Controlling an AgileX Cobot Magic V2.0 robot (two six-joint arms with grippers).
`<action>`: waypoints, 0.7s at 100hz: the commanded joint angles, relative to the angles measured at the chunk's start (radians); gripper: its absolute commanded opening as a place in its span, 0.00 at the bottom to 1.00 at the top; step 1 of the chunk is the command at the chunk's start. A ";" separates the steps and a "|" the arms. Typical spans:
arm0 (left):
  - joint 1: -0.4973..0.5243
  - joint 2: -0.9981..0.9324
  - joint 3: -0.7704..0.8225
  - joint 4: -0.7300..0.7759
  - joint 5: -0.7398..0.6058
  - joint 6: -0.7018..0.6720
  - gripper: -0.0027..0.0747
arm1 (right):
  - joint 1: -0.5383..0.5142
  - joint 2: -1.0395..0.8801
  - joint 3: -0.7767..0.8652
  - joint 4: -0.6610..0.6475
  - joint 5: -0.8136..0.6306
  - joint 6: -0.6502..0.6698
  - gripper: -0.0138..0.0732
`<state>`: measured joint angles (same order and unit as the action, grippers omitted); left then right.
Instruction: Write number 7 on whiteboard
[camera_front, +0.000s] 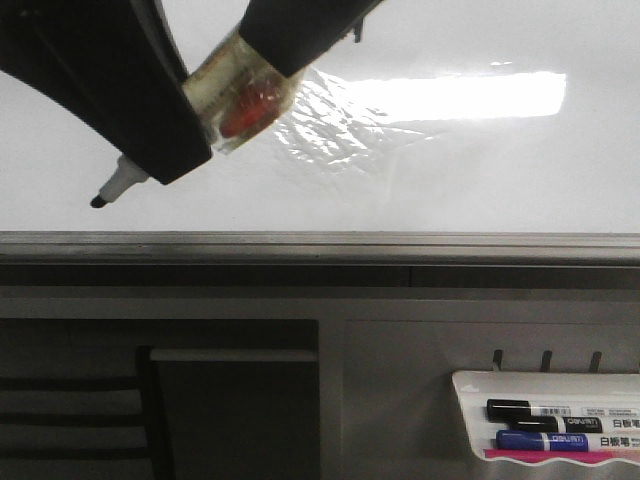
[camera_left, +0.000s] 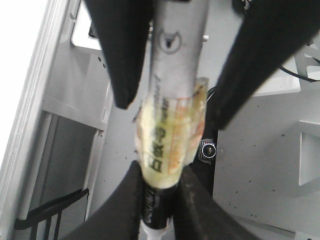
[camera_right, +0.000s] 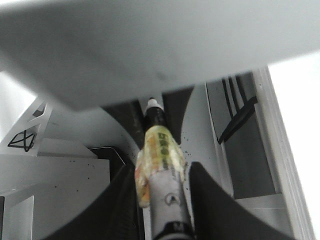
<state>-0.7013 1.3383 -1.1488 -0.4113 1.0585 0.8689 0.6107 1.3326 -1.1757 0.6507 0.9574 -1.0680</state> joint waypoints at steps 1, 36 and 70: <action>-0.010 -0.024 -0.033 -0.033 -0.021 -0.012 0.01 | 0.002 -0.023 -0.037 0.032 -0.032 0.003 0.34; -0.010 -0.024 -0.033 -0.037 -0.021 -0.018 0.01 | 0.002 -0.023 -0.037 0.032 -0.032 0.003 0.14; -0.002 -0.033 -0.046 -0.033 -0.042 -0.036 0.52 | -0.001 -0.025 -0.042 -0.015 -0.028 0.037 0.12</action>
<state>-0.7057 1.3383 -1.1548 -0.4017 1.0518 0.8622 0.6130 1.3326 -1.1773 0.6323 0.9622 -1.0570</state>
